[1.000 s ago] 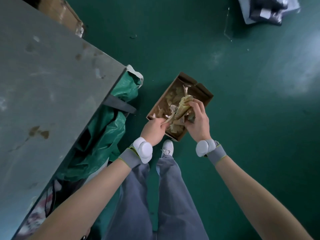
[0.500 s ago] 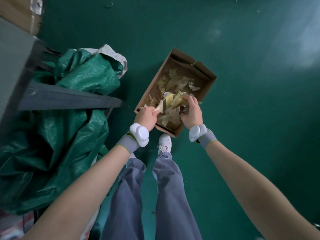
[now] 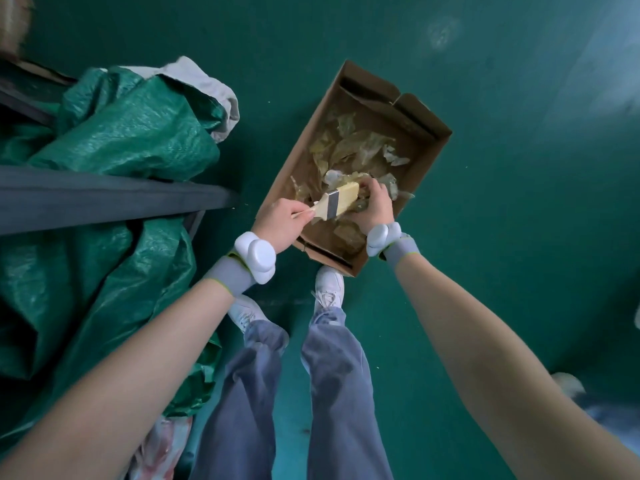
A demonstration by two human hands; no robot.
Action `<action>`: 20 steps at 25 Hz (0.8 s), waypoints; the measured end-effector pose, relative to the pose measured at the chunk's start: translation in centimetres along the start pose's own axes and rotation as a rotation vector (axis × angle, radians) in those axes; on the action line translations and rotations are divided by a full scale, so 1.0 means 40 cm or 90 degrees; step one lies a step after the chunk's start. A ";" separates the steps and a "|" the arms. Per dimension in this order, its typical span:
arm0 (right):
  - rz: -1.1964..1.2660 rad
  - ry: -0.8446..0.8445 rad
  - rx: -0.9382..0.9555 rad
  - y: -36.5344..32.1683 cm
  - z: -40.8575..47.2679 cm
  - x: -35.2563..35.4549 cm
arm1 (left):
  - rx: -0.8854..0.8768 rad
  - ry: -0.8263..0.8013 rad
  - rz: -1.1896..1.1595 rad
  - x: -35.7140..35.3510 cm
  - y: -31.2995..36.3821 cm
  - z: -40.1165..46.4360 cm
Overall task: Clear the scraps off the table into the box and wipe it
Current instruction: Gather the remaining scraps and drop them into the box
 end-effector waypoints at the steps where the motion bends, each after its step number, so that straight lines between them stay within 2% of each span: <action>1: 0.004 -0.020 0.005 0.001 0.011 -0.009 | 0.019 -0.003 0.024 0.000 -0.007 0.028; 4: 0.024 -0.047 -0.007 0.014 0.025 -0.020 | 0.064 -0.012 0.058 -0.001 -0.024 0.104; 8: 0.143 -0.067 -0.051 0.043 0.037 -0.023 | 0.088 -0.009 0.058 -0.019 -0.027 0.162; 10: 0.131 -0.082 -0.071 0.054 0.046 -0.026 | 0.108 -0.003 0.043 -0.035 -0.039 0.184; 11: 0.189 -0.100 -0.072 0.064 0.059 -0.035 | 0.122 0.001 0.027 -0.042 -0.052 0.193; 13: 0.177 -0.051 -0.043 0.082 0.077 -0.028 | 0.153 0.013 -0.011 -0.049 -0.089 0.201; 16: 0.326 0.023 -0.108 0.099 0.052 -0.015 | 0.199 0.030 -0.058 -0.047 -0.139 0.172; 20: 0.326 0.054 -0.161 0.099 0.004 0.000 | 0.214 0.064 -0.080 -0.029 -0.151 0.079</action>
Point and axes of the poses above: each hand's wrist, its own z-axis towards the middle knuckle, its own x-axis out of the back of the hand, y = z × x, the point moved 8 cm from there along z, towards the middle knuckle, and after that the axes turned 13 degrees about -y, right-handed, at the moved point
